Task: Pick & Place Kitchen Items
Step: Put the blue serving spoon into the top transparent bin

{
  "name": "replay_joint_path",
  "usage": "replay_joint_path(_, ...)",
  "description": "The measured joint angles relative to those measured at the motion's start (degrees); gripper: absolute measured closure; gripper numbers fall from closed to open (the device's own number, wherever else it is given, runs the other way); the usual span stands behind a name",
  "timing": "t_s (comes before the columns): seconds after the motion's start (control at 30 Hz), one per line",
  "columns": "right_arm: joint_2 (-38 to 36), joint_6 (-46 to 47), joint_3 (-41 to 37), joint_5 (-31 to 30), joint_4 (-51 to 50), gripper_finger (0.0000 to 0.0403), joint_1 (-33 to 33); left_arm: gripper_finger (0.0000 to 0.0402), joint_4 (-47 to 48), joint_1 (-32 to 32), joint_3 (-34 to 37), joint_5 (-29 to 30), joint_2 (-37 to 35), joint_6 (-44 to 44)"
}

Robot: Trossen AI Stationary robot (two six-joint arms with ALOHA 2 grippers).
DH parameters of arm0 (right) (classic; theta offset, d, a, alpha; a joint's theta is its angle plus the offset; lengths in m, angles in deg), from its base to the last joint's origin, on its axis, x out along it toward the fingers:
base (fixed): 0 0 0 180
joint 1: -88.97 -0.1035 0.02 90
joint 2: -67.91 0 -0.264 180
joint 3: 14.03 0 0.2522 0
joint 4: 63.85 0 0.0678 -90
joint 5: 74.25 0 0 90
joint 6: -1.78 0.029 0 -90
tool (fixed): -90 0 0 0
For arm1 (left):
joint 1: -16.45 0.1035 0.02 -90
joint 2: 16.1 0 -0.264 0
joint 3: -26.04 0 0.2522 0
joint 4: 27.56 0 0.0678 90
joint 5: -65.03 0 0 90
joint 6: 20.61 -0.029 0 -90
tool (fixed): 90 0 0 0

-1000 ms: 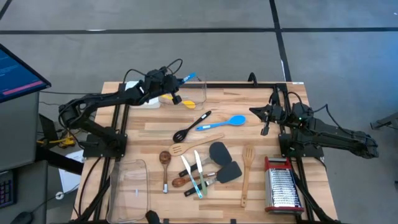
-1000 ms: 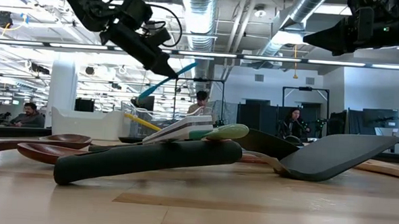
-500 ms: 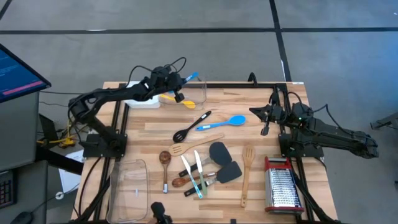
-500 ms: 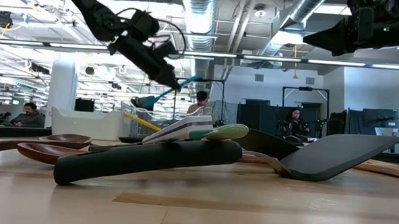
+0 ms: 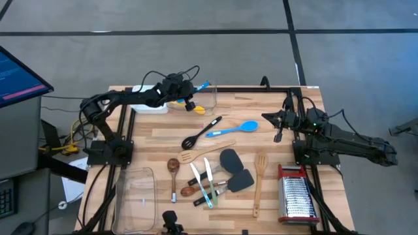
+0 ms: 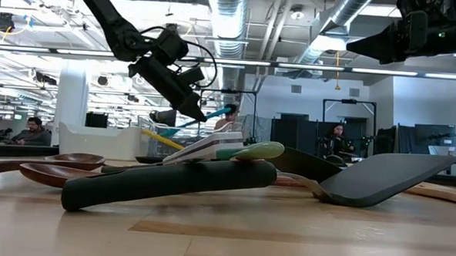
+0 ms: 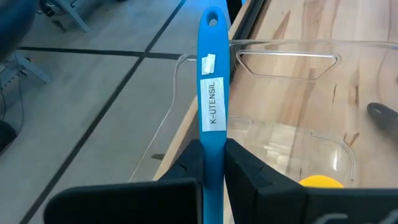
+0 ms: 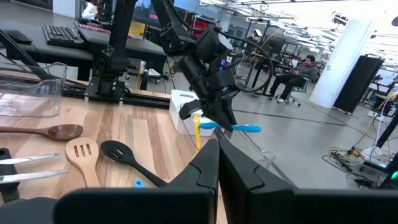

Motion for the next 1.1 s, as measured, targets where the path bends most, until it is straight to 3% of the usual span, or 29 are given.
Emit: replay_joint_path(1.1,-0.01,-0.05,0.00,0.00,-0.09,0.0401,-0.01,0.0383,3.85,0.42,0.09,0.07,0.00,5.48)
